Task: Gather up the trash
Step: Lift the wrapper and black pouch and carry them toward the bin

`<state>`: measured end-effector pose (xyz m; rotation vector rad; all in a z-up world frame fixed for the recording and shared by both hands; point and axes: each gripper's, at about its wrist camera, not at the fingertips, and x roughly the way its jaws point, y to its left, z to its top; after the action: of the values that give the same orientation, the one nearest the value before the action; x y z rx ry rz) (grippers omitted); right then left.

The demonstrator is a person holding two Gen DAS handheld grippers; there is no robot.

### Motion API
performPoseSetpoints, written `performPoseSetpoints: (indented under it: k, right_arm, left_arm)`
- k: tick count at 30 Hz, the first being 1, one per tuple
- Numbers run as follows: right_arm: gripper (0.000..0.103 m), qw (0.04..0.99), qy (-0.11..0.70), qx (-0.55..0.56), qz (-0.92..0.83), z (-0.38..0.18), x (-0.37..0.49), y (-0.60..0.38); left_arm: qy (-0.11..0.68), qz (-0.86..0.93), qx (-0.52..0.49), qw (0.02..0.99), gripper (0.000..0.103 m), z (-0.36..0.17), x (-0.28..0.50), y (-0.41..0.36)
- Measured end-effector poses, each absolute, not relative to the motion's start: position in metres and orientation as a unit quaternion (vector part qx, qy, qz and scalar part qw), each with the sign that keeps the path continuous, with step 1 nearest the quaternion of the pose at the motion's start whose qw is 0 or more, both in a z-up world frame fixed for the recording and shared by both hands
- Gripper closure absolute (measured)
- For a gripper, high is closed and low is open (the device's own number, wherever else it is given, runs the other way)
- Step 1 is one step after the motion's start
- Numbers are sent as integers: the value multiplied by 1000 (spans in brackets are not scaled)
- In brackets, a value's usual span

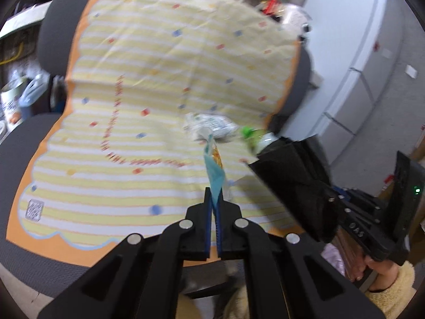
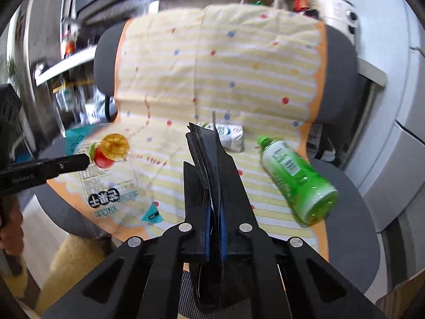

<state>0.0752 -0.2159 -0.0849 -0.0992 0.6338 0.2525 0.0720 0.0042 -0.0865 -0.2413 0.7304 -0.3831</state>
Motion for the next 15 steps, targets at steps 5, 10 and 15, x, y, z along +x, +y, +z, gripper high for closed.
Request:
performPoseSetpoints:
  k: [5,10,15]
  right_arm:
    - [97,951,293,-21,101,-68,51,-239]
    - [97,956,286,1,69,-63,25,-269]
    - [97,959,280,24,26,-64,-7,-303]
  left_arm:
    - [337,-231,-117,905,103,-70,65,-26]
    - [334,-278,-101,895,103,-68,60,-64]
    - [336,-324,-73,881,103,-73,52,-110]
